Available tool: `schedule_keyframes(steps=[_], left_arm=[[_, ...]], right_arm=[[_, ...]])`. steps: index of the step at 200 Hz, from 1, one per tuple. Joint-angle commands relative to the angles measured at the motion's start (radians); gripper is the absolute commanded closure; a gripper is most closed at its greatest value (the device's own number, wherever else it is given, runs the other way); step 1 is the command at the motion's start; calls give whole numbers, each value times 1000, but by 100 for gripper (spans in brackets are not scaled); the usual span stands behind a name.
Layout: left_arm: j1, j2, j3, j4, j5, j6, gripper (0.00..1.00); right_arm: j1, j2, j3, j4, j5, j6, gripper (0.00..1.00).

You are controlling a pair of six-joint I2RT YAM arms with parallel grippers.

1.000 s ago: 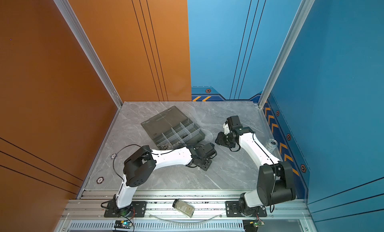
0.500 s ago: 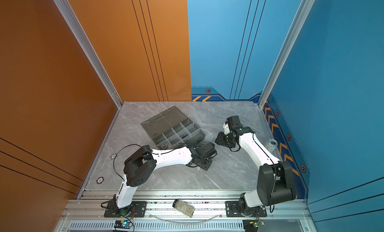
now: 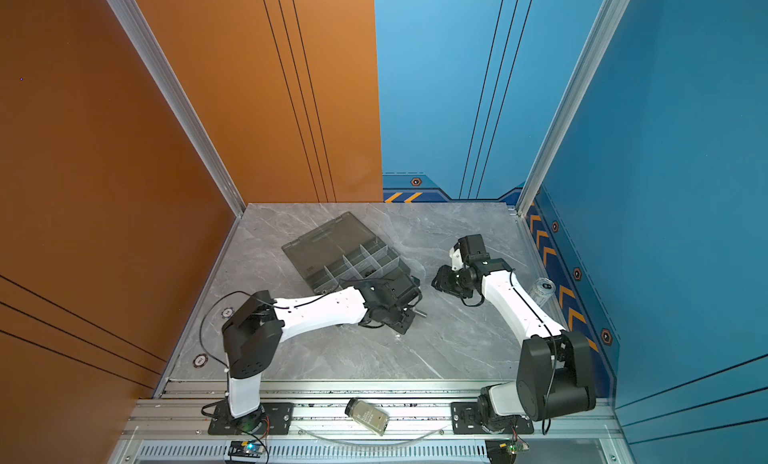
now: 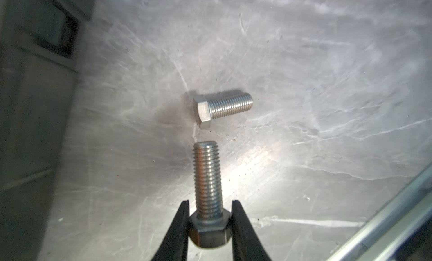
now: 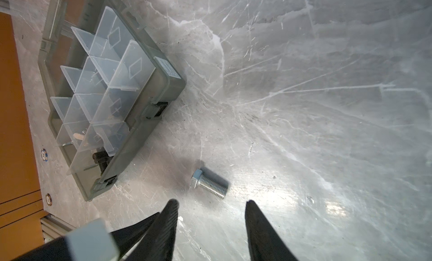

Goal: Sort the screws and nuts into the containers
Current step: 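Lift the silver bolt and carry it over the organizer compartment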

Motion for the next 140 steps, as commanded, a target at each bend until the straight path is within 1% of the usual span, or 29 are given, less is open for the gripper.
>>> schedule_keyframes(steps=[1,32,75,140], left_arm=[[33,-73,-10,-8,11,48,100],[91,-91,11,-15,-22,124,100],[178,-32,82,-7,-40,228,100],[261,32,112,37,-37,293,100]], right_arm=[[-4,-19,-15,17,-23,13,50],[0,-1,-26,21,-41,14,50],[22,5,-44,44,-54,33,50],[87,47,-50,54,-51,53,50]])
